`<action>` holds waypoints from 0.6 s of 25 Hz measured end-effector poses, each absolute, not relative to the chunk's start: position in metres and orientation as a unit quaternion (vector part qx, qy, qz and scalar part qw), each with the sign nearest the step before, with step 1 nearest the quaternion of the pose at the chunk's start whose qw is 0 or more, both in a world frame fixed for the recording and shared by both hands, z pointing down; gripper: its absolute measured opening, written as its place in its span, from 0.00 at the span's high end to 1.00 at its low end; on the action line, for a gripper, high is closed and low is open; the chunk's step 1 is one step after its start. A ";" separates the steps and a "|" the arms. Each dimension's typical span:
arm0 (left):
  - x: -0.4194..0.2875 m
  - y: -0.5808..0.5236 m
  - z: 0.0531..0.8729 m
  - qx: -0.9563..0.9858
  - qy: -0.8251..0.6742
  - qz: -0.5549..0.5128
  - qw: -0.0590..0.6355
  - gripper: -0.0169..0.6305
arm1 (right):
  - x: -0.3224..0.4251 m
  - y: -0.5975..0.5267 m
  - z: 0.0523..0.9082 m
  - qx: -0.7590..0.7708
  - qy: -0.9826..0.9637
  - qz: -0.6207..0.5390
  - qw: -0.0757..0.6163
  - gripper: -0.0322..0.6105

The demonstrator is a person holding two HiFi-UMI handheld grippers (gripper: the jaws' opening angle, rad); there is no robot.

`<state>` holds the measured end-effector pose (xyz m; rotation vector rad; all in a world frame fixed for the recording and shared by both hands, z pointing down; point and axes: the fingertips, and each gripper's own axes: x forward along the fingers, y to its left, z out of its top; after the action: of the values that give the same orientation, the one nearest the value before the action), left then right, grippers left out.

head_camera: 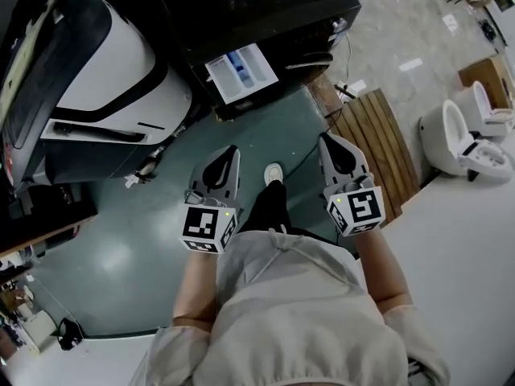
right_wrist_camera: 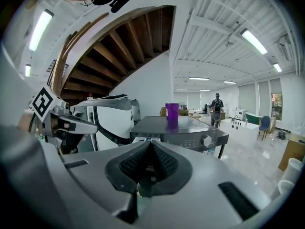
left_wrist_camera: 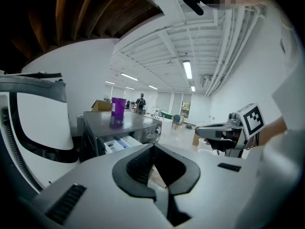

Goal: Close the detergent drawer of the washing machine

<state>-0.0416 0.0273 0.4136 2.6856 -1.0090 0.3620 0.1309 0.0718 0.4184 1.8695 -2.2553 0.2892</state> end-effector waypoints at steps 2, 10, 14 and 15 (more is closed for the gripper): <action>-0.039 0.008 0.433 0.912 -0.360 0.134 0.143 0.95 | 0.135 0.041 0.427 0.621 -0.770 0.102 0.105 0.94; -0.034 -0.050 0.493 0.887 -0.395 0.156 0.184 0.95 | 0.127 -0.047 0.459 0.559 -0.813 0.082 0.141 0.94; -0.036 -0.070 0.520 0.872 -0.417 0.169 0.193 0.95 | 0.123 -0.073 0.474 0.540 -0.823 0.092 0.150 0.94; -0.036 -0.073 0.527 0.867 -0.424 0.171 0.199 0.95 | 0.122 -0.076 0.477 0.536 -0.825 0.096 0.152 0.94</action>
<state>-0.0364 -0.0730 0.5273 2.4240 -1.1852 0.4796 0.1216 -0.0765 0.4770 1.5373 -2.3682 0.2754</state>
